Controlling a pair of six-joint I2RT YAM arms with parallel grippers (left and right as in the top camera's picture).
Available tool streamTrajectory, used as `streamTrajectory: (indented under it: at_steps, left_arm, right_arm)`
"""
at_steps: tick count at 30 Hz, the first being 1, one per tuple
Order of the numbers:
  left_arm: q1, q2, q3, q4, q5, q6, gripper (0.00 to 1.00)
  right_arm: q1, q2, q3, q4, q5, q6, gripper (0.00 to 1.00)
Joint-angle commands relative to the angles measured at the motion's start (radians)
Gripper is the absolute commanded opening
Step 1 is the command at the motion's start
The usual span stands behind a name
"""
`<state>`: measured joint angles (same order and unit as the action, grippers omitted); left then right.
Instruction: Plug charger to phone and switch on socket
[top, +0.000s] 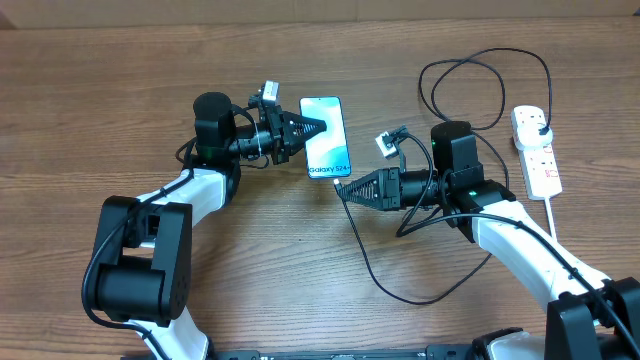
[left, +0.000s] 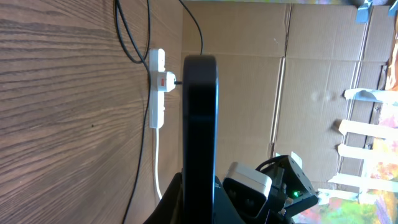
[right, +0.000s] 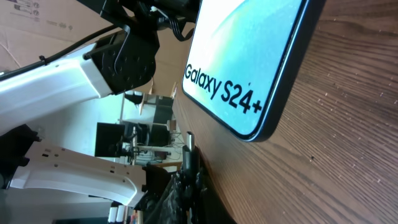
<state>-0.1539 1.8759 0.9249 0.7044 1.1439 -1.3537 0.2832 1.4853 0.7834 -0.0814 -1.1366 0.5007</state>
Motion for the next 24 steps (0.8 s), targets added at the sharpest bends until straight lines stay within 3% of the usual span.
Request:
streamTrajectory:
  at_steps: [1,24]
  left_arm:
    - [-0.004,0.002,0.031,0.011,0.004,0.023,0.05]
    - [-0.004,0.002,0.031,0.011,-0.001,0.012,0.04]
  right_arm:
    - [0.005,0.010,-0.005,0.024,0.006,0.032,0.04]
    - [0.025,0.069,-0.005,0.126,0.018,0.129,0.04]
